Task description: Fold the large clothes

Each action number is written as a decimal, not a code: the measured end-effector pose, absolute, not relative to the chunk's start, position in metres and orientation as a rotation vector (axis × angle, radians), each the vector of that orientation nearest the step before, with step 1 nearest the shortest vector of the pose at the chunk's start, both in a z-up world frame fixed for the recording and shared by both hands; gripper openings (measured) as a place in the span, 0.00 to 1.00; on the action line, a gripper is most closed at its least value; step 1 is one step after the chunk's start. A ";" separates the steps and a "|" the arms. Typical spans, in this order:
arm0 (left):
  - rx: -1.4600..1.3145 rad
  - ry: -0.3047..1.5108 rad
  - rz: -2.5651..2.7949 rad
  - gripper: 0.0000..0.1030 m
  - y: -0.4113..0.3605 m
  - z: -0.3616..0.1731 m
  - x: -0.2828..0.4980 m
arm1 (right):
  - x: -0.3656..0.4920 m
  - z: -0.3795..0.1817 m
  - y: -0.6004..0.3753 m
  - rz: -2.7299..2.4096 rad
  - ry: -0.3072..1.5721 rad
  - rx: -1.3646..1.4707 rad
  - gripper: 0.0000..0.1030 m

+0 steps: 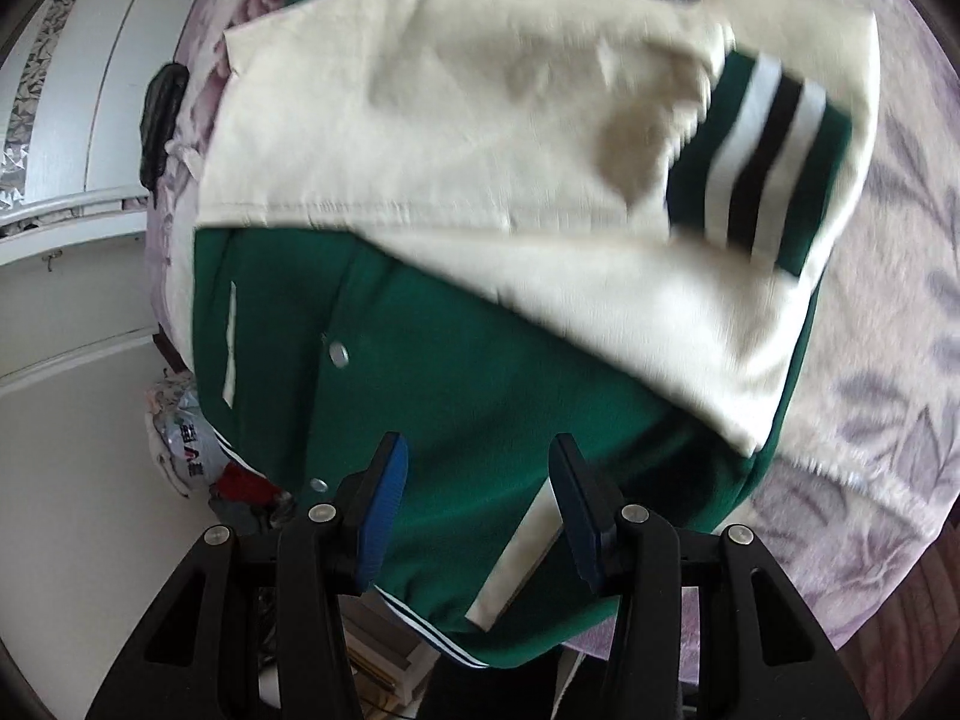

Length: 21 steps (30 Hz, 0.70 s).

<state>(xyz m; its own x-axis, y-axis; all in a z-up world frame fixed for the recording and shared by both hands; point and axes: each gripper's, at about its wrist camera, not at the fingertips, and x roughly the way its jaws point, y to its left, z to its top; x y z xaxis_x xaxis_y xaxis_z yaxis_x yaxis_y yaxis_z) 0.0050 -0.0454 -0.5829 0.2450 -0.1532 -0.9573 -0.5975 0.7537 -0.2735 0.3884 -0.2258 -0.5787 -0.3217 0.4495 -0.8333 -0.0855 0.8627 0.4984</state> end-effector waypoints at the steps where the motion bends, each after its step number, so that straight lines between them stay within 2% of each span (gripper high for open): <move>1: -0.696 1.316 0.334 0.16 -0.047 -0.582 0.004 | 0.407 -0.573 -0.229 0.542 1.801 0.293 0.50; 6: -0.698 1.310 0.330 0.16 -0.049 -0.578 -0.010 | 0.509 -0.567 -0.244 0.414 1.636 0.335 0.50; 11: -0.796 1.269 0.371 0.16 -0.041 -0.582 -0.016 | 0.611 -0.617 -0.229 0.265 1.564 0.270 0.50; 14: -0.841 1.249 0.386 0.16 -0.037 -0.585 -0.020 | 0.634 -0.656 -0.205 0.190 1.603 0.147 0.49; 16: -0.852 1.229 0.391 0.16 -0.037 -0.583 -0.024 | 0.635 -0.663 -0.201 0.144 1.580 0.083 0.21; 18: -0.864 1.197 0.391 0.16 -0.035 -0.577 -0.030 | 0.631 -0.659 -0.199 0.125 1.534 0.070 0.14; 21: -0.868 1.166 0.368 0.16 -0.031 -0.576 -0.033 | 0.624 -0.632 -0.199 0.132 1.416 0.115 0.13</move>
<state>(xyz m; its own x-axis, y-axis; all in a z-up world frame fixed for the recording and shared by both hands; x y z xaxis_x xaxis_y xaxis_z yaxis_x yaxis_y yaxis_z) -0.0330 -0.0315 -0.5755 0.3821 -0.1730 -0.9078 -0.6630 0.6331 -0.3996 0.6238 -0.1988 -0.6325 0.1490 0.1603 -0.9757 -0.0230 0.9871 0.1587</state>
